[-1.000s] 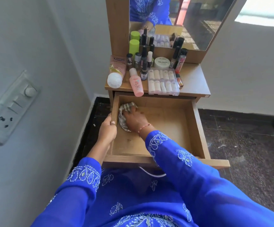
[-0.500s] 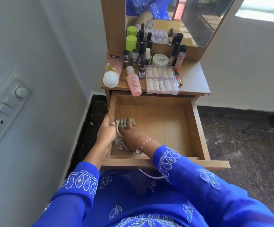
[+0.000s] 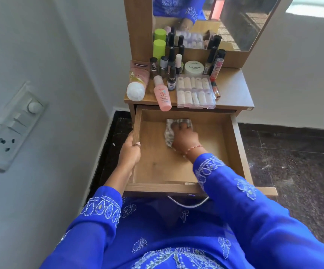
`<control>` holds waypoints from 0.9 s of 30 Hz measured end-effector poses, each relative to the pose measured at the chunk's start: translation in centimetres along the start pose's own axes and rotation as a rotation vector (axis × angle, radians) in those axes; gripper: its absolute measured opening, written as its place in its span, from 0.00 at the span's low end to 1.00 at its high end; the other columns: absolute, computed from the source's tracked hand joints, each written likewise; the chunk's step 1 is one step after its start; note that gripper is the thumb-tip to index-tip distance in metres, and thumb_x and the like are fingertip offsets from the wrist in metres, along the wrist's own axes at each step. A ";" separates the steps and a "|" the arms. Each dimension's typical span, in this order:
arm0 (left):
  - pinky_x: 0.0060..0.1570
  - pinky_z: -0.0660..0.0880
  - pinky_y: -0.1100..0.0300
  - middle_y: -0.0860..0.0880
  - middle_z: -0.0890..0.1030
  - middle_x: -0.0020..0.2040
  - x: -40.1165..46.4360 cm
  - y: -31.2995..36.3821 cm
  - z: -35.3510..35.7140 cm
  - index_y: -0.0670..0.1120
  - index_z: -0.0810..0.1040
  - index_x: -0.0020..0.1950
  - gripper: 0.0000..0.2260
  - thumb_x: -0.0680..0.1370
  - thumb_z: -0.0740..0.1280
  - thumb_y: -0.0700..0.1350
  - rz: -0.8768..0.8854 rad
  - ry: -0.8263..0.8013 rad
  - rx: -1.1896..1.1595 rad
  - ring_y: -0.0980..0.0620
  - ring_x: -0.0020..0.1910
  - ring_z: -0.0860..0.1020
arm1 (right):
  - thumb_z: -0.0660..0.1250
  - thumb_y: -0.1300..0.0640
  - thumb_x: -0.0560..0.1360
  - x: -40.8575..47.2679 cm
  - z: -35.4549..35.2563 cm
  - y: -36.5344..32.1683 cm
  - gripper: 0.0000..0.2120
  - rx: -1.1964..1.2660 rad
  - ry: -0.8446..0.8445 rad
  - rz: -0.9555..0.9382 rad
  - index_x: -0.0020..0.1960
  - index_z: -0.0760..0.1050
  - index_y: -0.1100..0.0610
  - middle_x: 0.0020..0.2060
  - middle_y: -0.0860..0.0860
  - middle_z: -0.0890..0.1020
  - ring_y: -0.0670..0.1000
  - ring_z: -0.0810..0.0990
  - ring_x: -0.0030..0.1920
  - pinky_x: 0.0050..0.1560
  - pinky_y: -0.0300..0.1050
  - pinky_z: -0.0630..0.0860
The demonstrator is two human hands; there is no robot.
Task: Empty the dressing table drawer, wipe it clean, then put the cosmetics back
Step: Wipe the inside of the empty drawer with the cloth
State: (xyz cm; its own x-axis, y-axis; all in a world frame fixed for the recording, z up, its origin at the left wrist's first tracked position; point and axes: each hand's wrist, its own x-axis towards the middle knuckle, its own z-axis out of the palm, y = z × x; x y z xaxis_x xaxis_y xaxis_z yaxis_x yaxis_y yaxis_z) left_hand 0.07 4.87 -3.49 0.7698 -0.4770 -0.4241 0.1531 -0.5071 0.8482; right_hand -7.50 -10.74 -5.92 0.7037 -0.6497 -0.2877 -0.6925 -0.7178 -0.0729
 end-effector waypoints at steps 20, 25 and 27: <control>0.70 0.62 0.53 0.50 0.66 0.73 0.3 -0.3 -0.4 0.54 0.56 0.75 0.23 0.81 0.54 0.41 -0.025 -0.070 -0.046 0.50 0.70 0.65 | 0.64 0.61 0.72 -4.5 -0.5 -2.7 0.27 -0.037 -0.355 -0.087 0.68 0.60 0.64 0.61 0.60 0.74 0.60 0.74 0.61 0.61 0.51 0.72; 0.65 0.67 0.58 0.48 0.73 0.67 0.1 -0.1 -0.4 0.51 0.61 0.74 0.22 0.80 0.55 0.39 -0.011 -0.058 -0.122 0.51 0.63 0.72 | 0.66 0.61 0.73 -4.3 -0.6 -9.0 0.28 0.296 -0.358 -0.197 0.68 0.59 0.65 0.61 0.64 0.73 0.61 0.74 0.61 0.59 0.51 0.74; 0.64 0.67 0.58 0.48 0.73 0.67 0.1 -0.1 -0.3 0.51 0.61 0.74 0.22 0.80 0.55 0.38 -0.010 -0.053 -0.112 0.51 0.63 0.72 | 0.63 0.61 0.75 -4.8 -1.1 -7.8 0.20 0.295 -0.411 -0.256 0.65 0.66 0.65 0.59 0.62 0.77 0.59 0.77 0.57 0.58 0.50 0.75</control>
State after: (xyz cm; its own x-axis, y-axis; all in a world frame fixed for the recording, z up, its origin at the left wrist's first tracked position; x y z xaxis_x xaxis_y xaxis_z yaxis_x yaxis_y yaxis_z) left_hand 0.37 5.08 -3.53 0.7349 -0.5109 -0.4459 0.2307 -0.4300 0.8729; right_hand -5.25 -2.32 -2.89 0.7761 -0.2709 -0.5695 -0.5646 -0.7009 -0.4359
